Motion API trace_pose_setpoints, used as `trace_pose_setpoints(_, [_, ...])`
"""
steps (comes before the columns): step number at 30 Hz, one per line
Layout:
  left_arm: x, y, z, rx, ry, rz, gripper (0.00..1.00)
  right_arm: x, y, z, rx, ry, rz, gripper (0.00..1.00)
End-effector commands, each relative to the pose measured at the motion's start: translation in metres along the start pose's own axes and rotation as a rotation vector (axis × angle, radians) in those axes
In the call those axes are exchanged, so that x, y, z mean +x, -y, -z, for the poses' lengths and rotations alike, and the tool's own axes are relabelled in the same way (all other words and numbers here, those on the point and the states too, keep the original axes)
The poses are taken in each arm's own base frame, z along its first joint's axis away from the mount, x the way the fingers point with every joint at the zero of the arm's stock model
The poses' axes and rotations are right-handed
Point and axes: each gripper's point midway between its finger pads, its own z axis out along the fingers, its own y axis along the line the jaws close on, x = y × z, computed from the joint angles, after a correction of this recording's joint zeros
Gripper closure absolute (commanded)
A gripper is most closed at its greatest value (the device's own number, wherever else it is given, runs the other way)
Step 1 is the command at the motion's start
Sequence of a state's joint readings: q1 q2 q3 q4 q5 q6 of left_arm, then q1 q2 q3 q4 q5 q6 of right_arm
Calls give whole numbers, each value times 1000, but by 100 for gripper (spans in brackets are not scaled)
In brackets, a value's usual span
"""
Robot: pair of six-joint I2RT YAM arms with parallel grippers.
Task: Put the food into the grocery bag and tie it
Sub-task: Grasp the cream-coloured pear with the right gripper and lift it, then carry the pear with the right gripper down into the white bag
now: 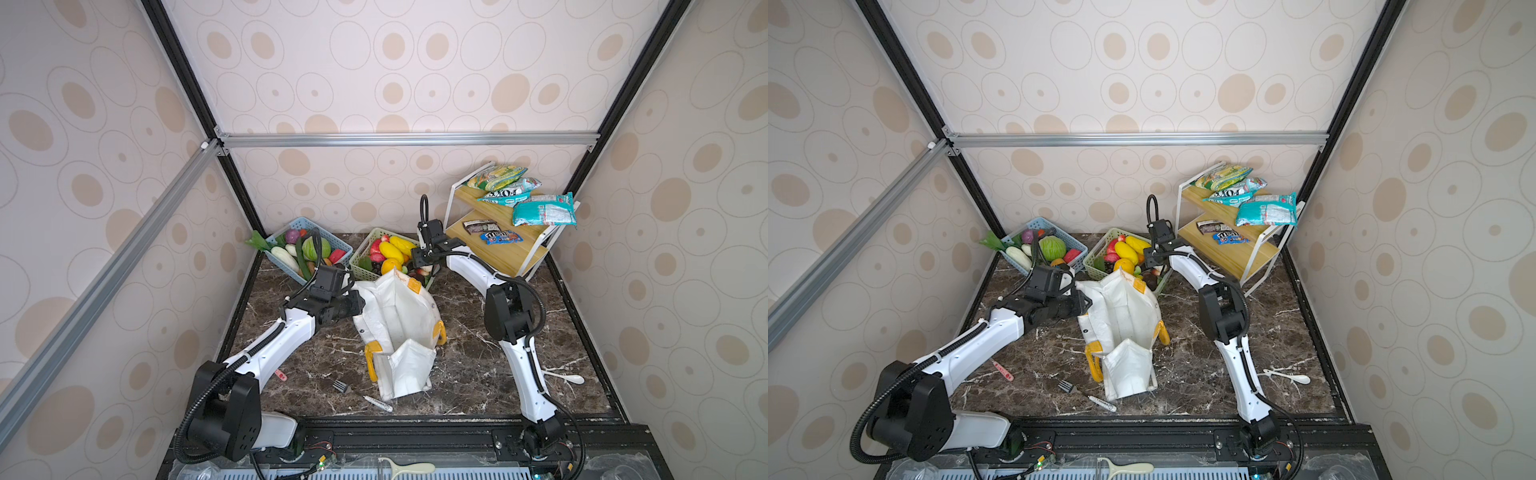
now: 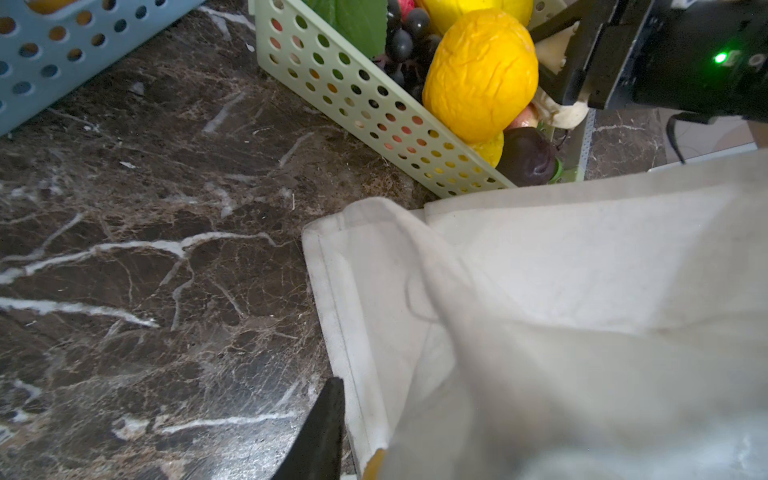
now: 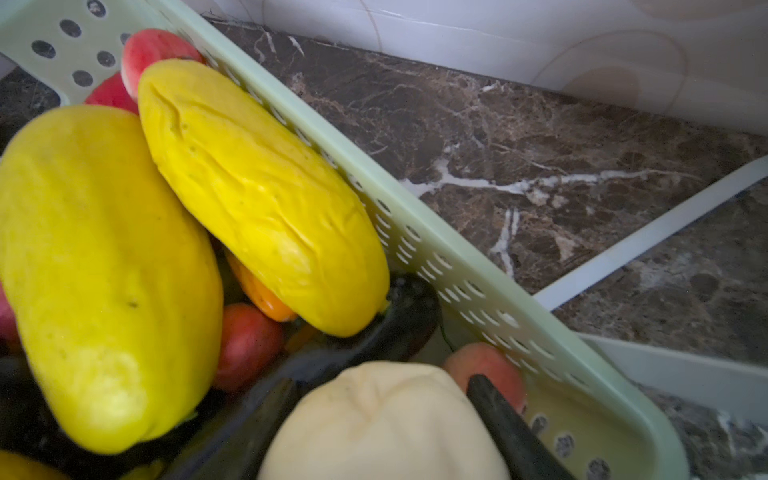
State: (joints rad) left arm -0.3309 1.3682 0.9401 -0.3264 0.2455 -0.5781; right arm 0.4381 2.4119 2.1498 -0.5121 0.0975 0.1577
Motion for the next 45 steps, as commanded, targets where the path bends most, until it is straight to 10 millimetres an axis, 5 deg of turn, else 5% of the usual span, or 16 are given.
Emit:
trace_pose_setpoints(1, [-5,0,-2,5,6,-20,68,-26,-1,48,-13,59,5,40])
trace_pose_setpoints(8, [-7,5,-3,31,13,-26,68,-51,-17,117,-94,159,3,40])
trace_pose_setpoints(14, [-10,8,-2,46,25,-26,68,-55,-49,186,-186,245,49,40])
trace_pose_setpoints(20, [-13,11,-1,60,36,-26,68,-21,-101,240,-347,273,103,40])
trace_pose_setpoints(26, [-15,13,0,65,44,-24,68,29,-143,272,-509,233,152,40])
trace_pose_setpoints(32, [-17,15,3,76,52,-21,68,87,-174,277,-662,107,208,40])
trace_pose_setpoints(45, [-24,25,14,106,74,-41,68,157,-176,205,-607,-144,202,40])
